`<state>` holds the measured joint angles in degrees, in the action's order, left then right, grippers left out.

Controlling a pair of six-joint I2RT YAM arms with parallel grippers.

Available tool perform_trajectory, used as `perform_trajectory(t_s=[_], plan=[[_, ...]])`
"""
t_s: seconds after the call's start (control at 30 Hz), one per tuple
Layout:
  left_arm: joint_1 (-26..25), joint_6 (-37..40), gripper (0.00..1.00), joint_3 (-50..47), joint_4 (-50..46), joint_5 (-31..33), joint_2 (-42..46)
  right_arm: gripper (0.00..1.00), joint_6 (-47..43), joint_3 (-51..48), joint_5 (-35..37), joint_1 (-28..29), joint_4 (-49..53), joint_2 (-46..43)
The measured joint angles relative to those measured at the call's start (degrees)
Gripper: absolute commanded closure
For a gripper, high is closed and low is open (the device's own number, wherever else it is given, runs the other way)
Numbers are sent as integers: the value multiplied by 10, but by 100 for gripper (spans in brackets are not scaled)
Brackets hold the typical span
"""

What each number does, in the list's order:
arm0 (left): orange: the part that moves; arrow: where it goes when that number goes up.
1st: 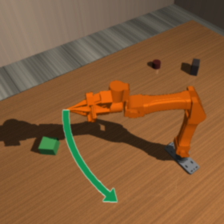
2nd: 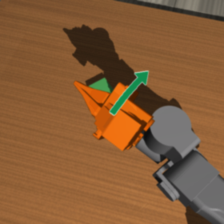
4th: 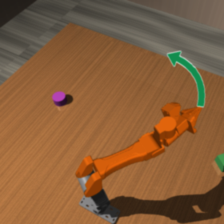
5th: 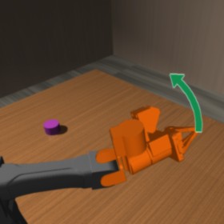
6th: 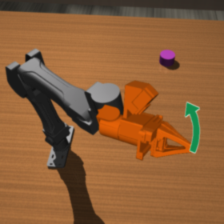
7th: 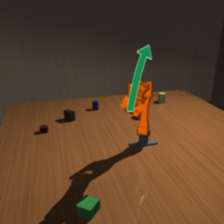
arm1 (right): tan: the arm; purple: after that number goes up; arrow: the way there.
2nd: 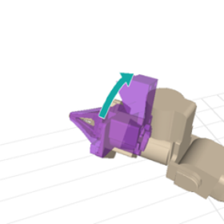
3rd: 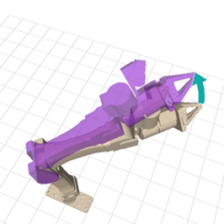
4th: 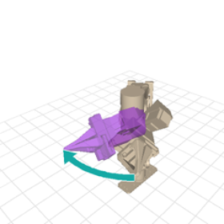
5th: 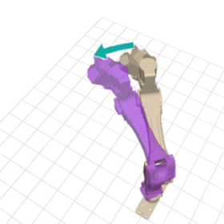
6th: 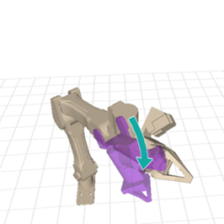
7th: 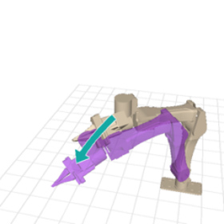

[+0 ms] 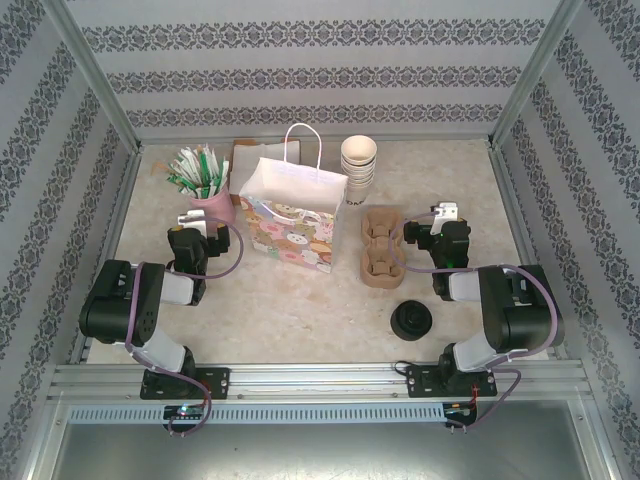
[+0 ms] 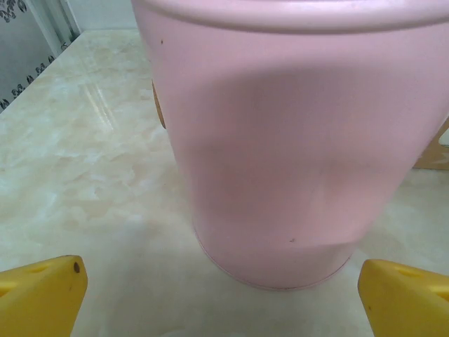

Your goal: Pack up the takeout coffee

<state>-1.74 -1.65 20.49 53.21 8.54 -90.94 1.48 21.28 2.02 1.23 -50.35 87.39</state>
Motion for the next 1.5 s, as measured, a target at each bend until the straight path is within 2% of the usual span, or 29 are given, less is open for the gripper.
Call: perform_trajectory(t_s=[1.1,1.2,1.33,1.5], plan=[[0,0,0,0,0,-8,0,2,0,0,0,0,0,0],[0,0,0,-10,14,-3,6,2,0,1,0,0,32,-27],[0,-1,0,-55,7,-6,89,2,5,44,9,0,169,-136],[0,-61,0,-36,-139,36,302,2,70,139,45,0,352,-243]])
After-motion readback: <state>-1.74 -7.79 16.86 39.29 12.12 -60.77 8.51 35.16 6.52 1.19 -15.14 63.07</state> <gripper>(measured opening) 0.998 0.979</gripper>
